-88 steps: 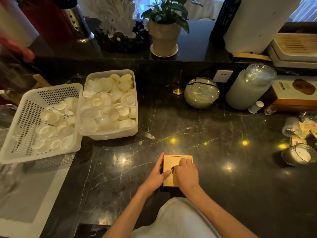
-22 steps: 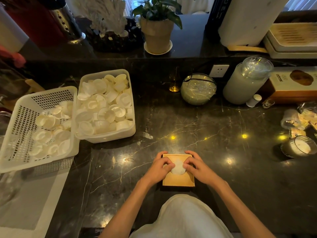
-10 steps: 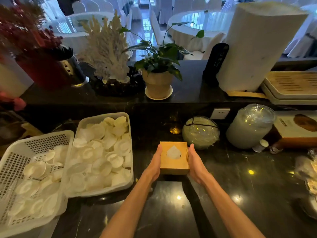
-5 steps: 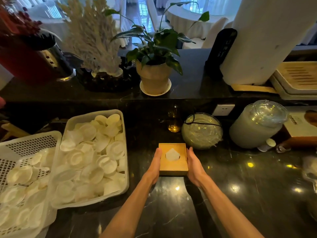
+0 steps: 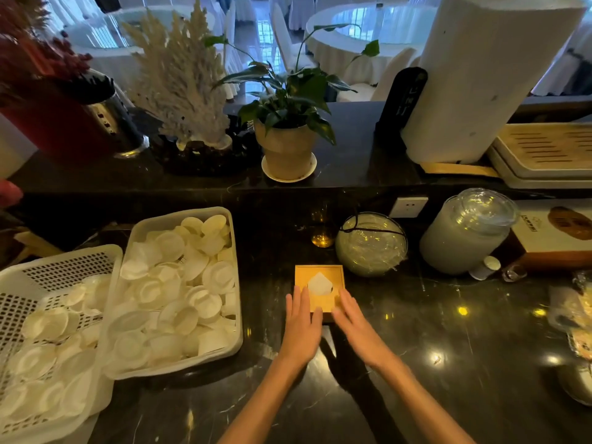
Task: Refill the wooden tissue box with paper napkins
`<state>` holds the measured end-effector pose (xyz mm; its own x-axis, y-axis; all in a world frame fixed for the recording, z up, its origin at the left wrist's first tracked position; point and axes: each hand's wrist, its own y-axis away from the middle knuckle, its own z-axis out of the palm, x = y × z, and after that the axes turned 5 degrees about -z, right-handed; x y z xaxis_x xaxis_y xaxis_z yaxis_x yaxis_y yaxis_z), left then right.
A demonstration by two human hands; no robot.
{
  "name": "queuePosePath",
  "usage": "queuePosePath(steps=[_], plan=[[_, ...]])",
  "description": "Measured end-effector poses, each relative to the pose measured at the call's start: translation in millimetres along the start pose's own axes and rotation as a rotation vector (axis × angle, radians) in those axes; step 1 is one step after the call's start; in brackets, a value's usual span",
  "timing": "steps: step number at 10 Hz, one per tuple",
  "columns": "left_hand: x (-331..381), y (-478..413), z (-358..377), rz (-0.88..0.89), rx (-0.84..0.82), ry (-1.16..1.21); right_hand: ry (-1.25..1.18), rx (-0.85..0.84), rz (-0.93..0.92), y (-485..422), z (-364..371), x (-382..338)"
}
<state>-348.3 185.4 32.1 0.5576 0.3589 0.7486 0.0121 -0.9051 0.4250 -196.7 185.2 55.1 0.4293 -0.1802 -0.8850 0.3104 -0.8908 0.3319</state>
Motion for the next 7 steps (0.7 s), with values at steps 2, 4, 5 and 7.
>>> queuePosePath(steps=[2,4,5,7], plan=[[-18,8,7,0.052,-0.041,-0.377,0.617,-0.076,0.026,11,14,14],[-21,10,5,0.107,-0.035,-0.488,0.655,-0.084,0.036,7,18,19],[-26,11,7,0.112,-0.022,-0.577,0.68,-0.087,0.058,9,17,22],[-18,15,1,0.084,-0.004,-0.688,0.704,-0.094,0.065,11,11,15]])
